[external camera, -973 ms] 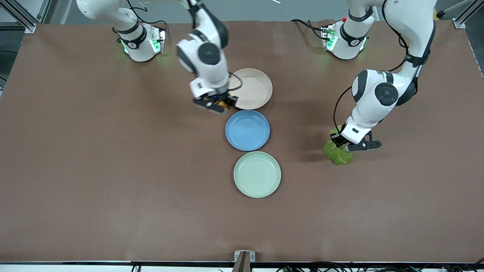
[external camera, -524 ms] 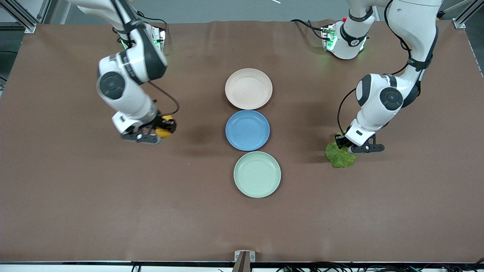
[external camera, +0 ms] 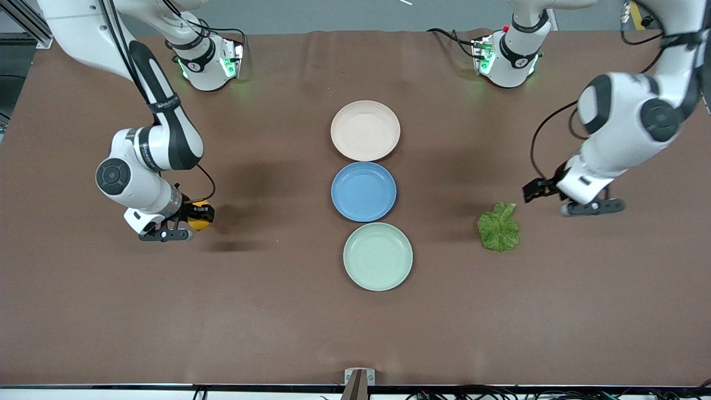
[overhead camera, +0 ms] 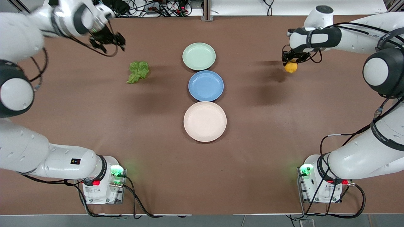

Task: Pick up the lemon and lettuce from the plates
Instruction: 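Lower the lettuce onto the table, open the left gripper while the right carries lemon, then set the lemon on the table with the right gripper while the left gripper withdraws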

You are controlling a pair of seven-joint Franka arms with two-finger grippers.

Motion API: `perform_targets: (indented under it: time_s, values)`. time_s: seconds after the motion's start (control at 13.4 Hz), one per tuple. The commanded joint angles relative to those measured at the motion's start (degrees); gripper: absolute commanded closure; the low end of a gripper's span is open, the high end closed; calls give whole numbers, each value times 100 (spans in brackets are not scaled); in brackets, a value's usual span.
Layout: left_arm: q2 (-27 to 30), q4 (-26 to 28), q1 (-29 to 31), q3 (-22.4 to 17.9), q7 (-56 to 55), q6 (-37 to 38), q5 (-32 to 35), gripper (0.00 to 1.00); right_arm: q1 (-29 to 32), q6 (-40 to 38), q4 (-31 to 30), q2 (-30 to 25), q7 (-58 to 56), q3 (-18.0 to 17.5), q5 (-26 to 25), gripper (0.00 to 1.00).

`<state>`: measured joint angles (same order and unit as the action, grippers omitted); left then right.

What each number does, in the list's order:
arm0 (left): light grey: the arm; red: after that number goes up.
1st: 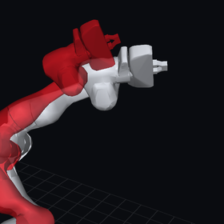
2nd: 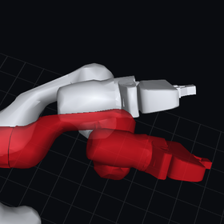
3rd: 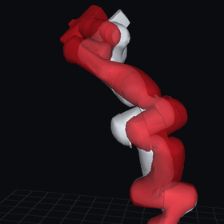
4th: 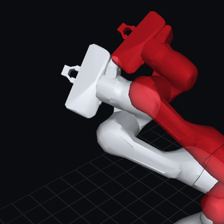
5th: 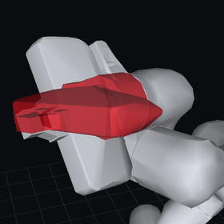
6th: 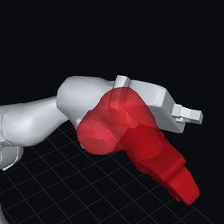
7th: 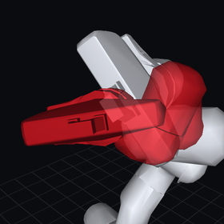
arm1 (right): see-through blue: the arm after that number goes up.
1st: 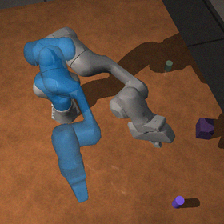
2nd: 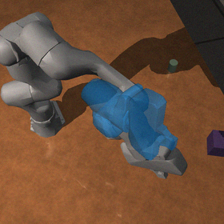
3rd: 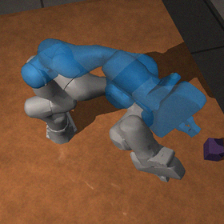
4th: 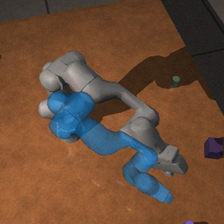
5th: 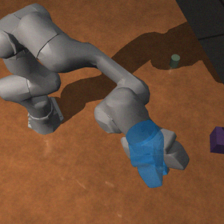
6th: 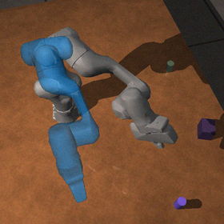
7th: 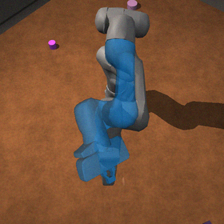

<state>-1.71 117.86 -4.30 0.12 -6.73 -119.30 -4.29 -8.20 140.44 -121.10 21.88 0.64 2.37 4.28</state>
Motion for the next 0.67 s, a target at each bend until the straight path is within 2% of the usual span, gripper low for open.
perform_targets:
  time_s: [0.0,0.22,0.37,0.45,0.52,0.6]
  values:
    - [153,-849,288,32,172,1133,-10,0,143,561,-457,0,-178,-141,-15,99]
    - [171,-1667,438,14,286,1900,-10,0,143,774,-555,71,-187,-141,-15,98]
    - [171,-2037,465,14,295,2138,-10,0,187,774,-555,123,-187,-141,-15,97]
    - [180,-2152,526,14,313,2261,-1,0,187,766,-546,141,-187,-141,-15,83]
    - [189,-2274,526,14,400,2410,-1,0,179,757,-538,150,-195,-141,-15,34]
    - [189,-2467,622,32,522,2516,-10,0,187,739,-511,141,-222,-141,-15,1]
